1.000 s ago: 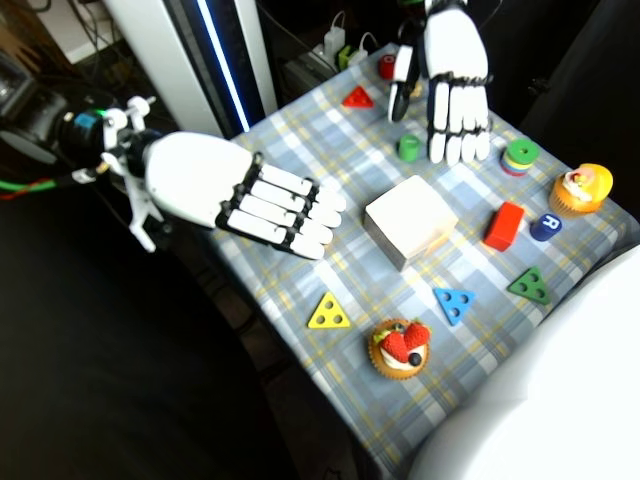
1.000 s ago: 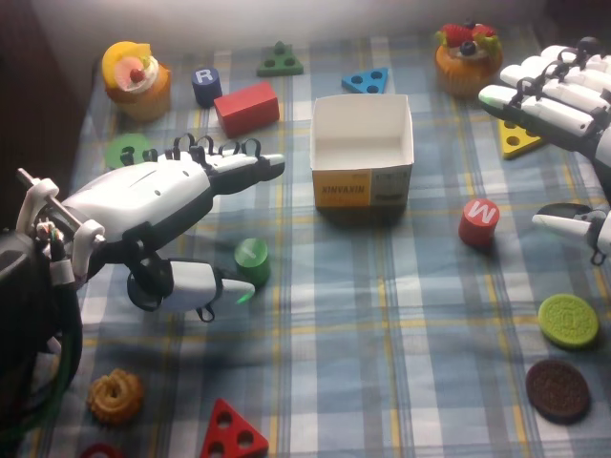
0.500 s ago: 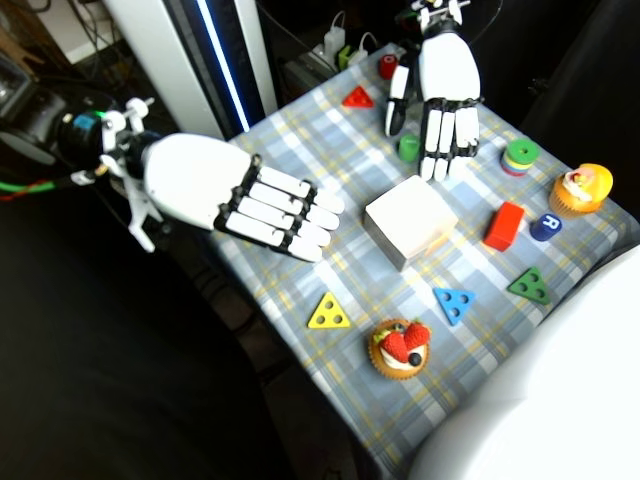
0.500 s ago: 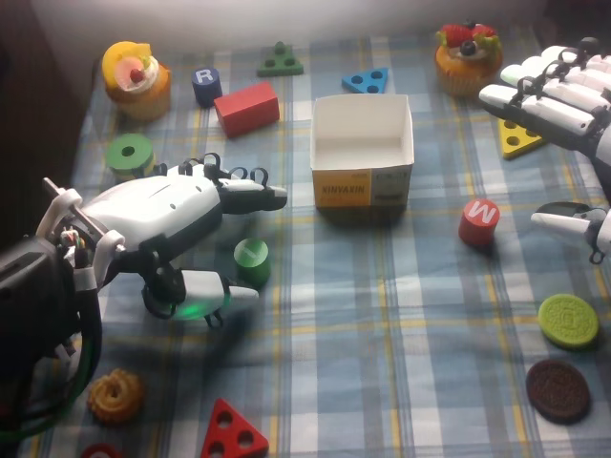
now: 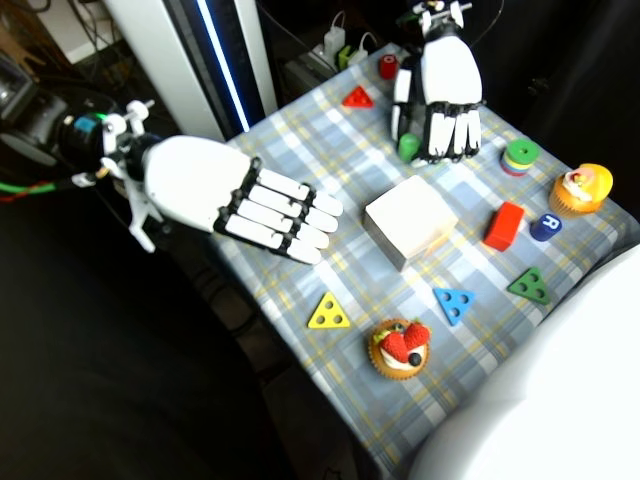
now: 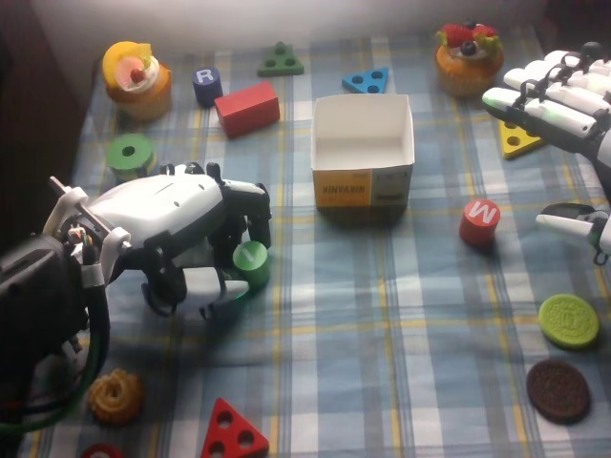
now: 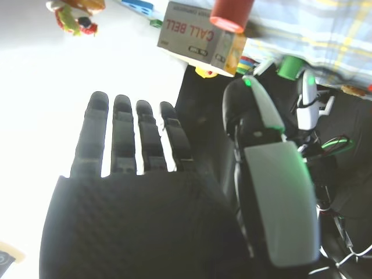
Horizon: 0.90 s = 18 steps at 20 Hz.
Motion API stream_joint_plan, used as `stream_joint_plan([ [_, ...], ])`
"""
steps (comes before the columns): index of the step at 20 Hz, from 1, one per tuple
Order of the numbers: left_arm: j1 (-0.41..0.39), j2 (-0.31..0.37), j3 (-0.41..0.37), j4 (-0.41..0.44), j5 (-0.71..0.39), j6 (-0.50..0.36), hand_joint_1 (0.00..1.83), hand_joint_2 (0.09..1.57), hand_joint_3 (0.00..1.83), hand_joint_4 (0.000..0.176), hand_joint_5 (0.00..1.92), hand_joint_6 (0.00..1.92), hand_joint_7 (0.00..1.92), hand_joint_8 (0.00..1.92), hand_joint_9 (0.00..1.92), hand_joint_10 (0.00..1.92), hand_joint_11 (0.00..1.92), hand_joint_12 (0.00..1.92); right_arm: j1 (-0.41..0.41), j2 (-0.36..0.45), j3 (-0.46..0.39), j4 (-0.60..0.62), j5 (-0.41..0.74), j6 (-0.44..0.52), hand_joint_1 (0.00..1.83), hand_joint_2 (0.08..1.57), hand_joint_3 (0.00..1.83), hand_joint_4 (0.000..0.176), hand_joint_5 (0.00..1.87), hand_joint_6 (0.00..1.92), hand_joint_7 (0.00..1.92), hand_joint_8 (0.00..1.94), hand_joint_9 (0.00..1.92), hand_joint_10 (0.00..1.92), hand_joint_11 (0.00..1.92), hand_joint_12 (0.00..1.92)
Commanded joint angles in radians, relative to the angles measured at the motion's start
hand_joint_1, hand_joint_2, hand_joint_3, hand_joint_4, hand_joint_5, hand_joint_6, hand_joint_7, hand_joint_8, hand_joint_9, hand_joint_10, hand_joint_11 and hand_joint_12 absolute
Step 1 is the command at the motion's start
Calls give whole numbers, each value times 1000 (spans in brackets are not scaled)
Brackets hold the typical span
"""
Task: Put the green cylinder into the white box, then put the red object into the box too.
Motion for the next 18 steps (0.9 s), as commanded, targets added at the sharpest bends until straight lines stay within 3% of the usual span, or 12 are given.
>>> stream_joint_plan([
  [1, -10, 10, -11, 31, -100, -3, 1159, 1258, 5, 0, 654, 1324, 802, 1481, 471, 1456, 0, 1921, 5, 0, 3, -3, 121, 3, 582, 1319, 1, 0, 0, 0, 0, 0, 0, 0, 0, 0],
  [4, -27, 46, -51, 68, -167, -3, 1223, 1198, 0, 0, 791, 1073, 882, 1429, 591, 1533, 74, 1921, 4, 1, 3, -2, 121, 5, 570, 1319, 1, 0, 0, 0, 0, 0, 0, 0, 0, 0],
  [5, -38, 56, -63, 85, -191, -3, 1204, 1232, 5, 0, 728, 1165, 820, 1537, 549, 1730, 70, 1921, 3, 1, 3, -1, 121, 6, 553, 1321, 2, 0, 0, 0, 0, 0, 0, 0, 0, 0],
  [9, -77, 60, -63, 106, -216, -2, 1205, 1216, 0, 0, 761, 1149, 851, 1465, 512, 1697, 25, 1921, 3, 1, 3, 0, 122, 7, 548, 1315, 0, 0, 0, 0, 0, 0, 0, 0, 0, 0],
  [12, -131, 35, -25, 109, -208, -2, 1237, 1176, 0, 0, 839, 1013, 921, 1381, 611, 1796, 156, 1921, 3, 2, 3, 0, 124, 9, 550, 1308, 0, 0, 0, 0, 0, 0, 0, 0, 0, 0],
  [13, -158, 17, -1, 106, -201, -2, 1242, 1168, 0, 0, 860, 977, 930, 1373, 634, 1821, 146, 1921, 2, 2, 3, 0, 124, 9, 563, 1308, 0, 0, 0, 0, 0, 0, 0, 0, 0, 0],
  [16, -233, -26, 51, 102, -179, -2, 1229, 1159, 0, 0, 874, 1005, 936, 1318, 581, 1618, 1, 1817, 1, 2, 4, 1, 125, 9, 577, 1309, 0, 0, 0, 0, 0, 0, 0, 0, 0, 0],
  [18, -269, -55, 81, 102, -153, -2, 1238, 1162, 0, 0, 861, 1003, 930, 1345, 580, 1689, 0, 1900, 0, 1, 4, 1, 127, 9, 580, 1308, 0, 0, 0, 0, 0, 0, 0, 0, 0, 0],
])
